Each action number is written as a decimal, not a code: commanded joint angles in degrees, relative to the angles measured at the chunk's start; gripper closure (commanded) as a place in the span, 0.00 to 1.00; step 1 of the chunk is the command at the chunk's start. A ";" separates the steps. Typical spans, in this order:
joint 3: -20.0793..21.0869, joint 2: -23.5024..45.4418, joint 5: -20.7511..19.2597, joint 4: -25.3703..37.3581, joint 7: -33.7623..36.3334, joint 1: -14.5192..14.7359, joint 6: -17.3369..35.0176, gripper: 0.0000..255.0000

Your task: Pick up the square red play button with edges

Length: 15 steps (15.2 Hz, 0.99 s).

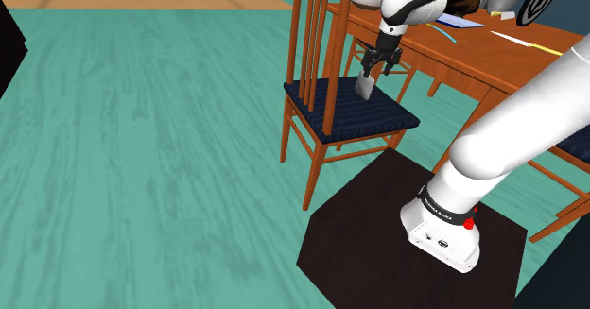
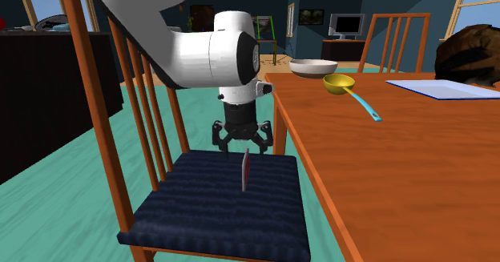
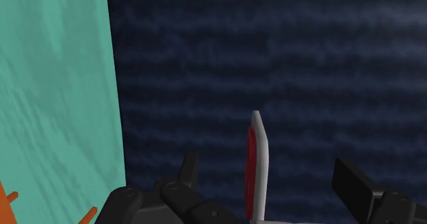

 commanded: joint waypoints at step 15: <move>-0.38 2.24 0.33 -2.22 -0.16 0.01 4.49 1.00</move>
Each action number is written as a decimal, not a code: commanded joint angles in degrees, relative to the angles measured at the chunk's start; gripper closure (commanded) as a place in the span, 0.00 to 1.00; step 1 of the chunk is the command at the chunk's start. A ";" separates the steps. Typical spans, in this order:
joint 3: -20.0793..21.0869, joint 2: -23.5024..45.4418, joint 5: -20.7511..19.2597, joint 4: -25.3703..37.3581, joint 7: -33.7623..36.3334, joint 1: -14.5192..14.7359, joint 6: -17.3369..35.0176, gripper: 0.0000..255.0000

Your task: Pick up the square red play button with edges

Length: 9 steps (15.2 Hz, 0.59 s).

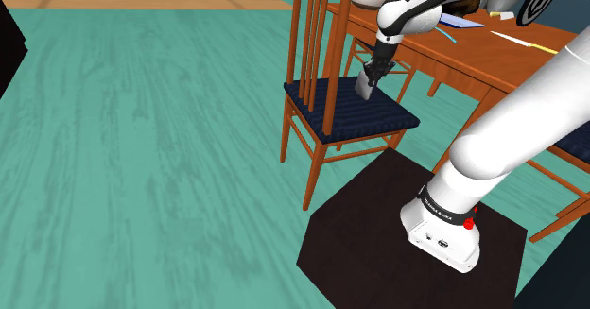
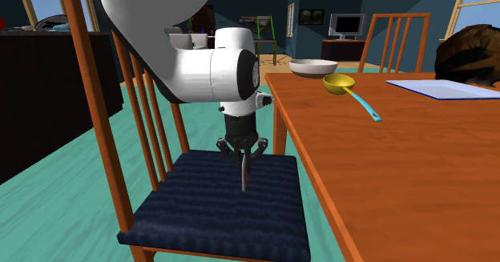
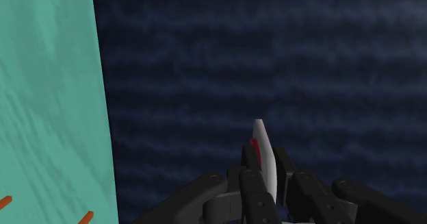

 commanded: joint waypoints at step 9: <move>0.47 -3.08 -0.41 3.55 0.15 -0.04 -6.60 1.00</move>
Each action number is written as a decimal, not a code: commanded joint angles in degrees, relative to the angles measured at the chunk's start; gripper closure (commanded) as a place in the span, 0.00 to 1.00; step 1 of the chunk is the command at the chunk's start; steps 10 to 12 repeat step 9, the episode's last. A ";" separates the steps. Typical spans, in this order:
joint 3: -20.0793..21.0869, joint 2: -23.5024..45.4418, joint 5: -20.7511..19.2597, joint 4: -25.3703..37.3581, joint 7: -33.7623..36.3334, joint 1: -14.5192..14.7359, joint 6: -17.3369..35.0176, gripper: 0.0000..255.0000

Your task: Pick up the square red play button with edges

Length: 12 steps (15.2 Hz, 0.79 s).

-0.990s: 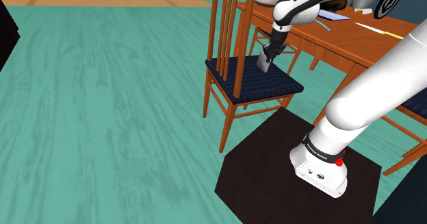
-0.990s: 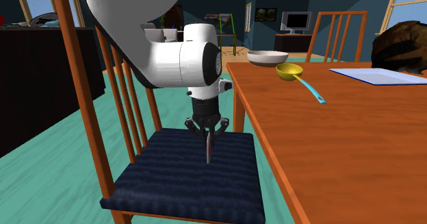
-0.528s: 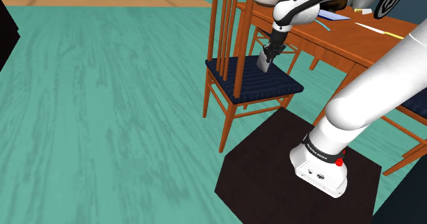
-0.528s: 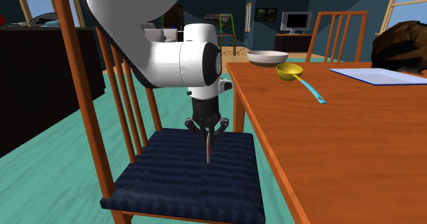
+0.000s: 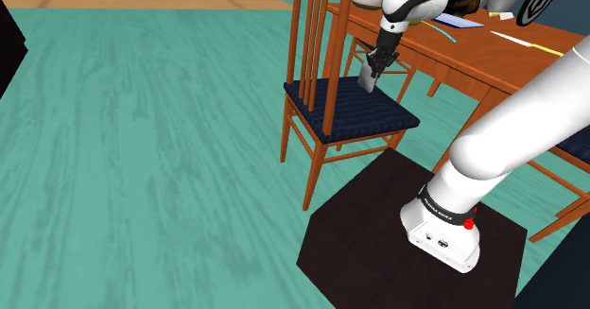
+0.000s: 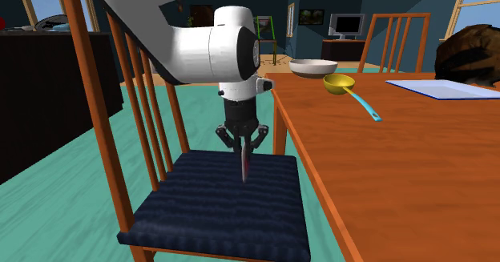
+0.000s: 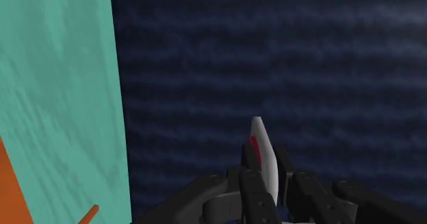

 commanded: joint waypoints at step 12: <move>0.51 -2.42 -0.15 4.29 -0.02 0.04 -6.68 1.00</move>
